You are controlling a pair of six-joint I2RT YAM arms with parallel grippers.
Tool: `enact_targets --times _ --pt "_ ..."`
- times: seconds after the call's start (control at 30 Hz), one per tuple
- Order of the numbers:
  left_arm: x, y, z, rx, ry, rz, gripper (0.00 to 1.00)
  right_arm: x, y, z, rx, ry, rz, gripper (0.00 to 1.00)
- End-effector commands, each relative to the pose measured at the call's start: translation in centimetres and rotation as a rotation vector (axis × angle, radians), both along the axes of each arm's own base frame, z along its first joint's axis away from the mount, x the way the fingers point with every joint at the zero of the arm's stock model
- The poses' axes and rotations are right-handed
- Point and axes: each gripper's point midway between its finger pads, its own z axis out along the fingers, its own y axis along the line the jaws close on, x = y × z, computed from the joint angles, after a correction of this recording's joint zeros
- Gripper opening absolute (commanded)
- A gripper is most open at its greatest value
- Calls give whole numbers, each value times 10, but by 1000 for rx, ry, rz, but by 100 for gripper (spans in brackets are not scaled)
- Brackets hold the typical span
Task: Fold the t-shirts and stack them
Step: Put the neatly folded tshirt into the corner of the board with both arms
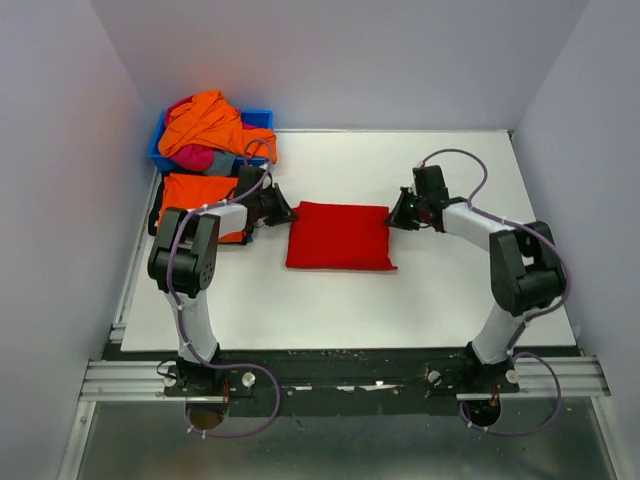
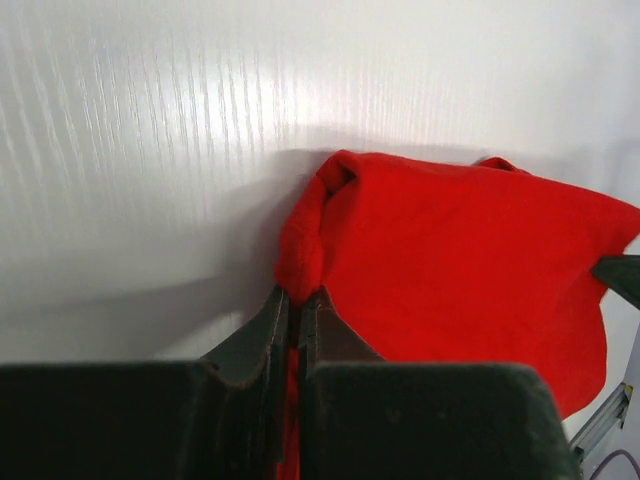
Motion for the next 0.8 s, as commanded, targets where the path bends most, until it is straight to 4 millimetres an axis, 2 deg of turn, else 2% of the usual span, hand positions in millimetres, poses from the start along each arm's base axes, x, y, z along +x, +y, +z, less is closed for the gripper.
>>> enact_targets --times 0.0,0.07,0.23,0.4,0.57,0.67,0.77 --pt "-13 8 38 16 -96 33 0 1 -9 58 -35 -215 -15 1" --pt "-21 9 51 12 -130 41 0 -8 -10 72 -26 -263 -7 1" --pt "-35 16 79 15 -182 66 0 -25 -6 91 20 -312 13 1" --pt "-47 33 119 46 -255 122 0 -38 11 118 60 -372 65 1" --pt "-57 72 153 135 -263 236 0 -46 43 149 87 -426 135 1" --pt "-63 103 178 171 -278 320 0 -52 70 167 107 -453 184 1" --pt "-69 144 205 236 -288 423 0 -57 105 190 138 -486 233 1"
